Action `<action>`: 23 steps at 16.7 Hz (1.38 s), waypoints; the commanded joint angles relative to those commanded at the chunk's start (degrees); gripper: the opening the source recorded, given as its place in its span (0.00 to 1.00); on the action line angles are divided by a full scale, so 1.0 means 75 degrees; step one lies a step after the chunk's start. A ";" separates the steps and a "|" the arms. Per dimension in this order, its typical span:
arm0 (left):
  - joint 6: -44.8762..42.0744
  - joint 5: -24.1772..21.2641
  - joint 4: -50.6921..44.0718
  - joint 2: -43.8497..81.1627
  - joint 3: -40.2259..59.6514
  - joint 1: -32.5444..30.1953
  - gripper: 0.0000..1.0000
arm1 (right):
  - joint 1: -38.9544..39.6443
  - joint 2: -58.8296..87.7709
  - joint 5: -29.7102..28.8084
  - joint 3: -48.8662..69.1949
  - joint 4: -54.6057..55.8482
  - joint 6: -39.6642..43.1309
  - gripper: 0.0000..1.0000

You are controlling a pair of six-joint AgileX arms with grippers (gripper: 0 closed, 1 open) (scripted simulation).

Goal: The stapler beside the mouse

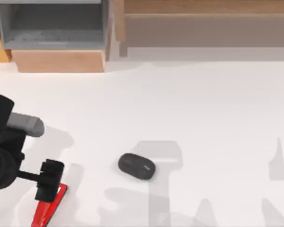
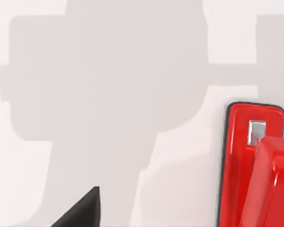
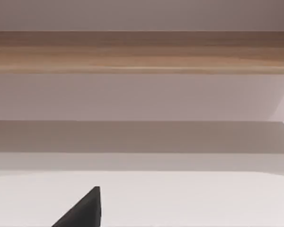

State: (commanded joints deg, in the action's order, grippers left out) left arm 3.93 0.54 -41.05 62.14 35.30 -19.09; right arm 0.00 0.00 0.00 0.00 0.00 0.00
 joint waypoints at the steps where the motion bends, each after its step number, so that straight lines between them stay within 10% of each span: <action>1: 0.0040 0.0000 -0.0360 0.0599 0.0325 -0.0172 1.00 | 0.0000 0.0000 0.0000 0.0000 0.0000 0.0000 1.00; 12: 0.0192 -0.0048 -0.1708 0.2861 0.1636 -0.0814 1.00 | 0.0000 0.0000 0.0000 0.0000 0.0000 0.0000 1.00; 23: 0.0165 -0.0049 0.0056 0.3714 0.0706 -0.0831 1.00 | 0.0000 0.0000 0.0000 0.0000 0.0000 0.0000 1.00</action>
State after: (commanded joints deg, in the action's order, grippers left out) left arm 5.17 0.17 -40.63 90.00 40.59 -25.32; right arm 0.00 0.00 0.00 0.00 0.00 0.00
